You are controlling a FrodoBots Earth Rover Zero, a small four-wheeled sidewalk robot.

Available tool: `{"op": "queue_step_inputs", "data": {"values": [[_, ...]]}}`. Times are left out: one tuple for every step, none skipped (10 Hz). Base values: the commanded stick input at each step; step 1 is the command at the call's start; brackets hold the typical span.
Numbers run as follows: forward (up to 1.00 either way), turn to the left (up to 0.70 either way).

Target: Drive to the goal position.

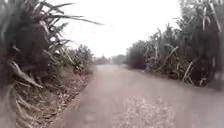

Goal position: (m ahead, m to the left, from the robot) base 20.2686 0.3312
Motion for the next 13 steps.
{"op": "queue_step_inputs", "data": {"values": [[0.85,0.0],[0.85,0.0],[0.85,0.0],[0.85,0.0],[0.85,0.0],[0.85,0.0],[0.85,0.0],[0.85,0.0],[0.85,0.0],[0.85,0.0],[0.85,0.0],[0.85,0.0],[0.85,0.0]]}}
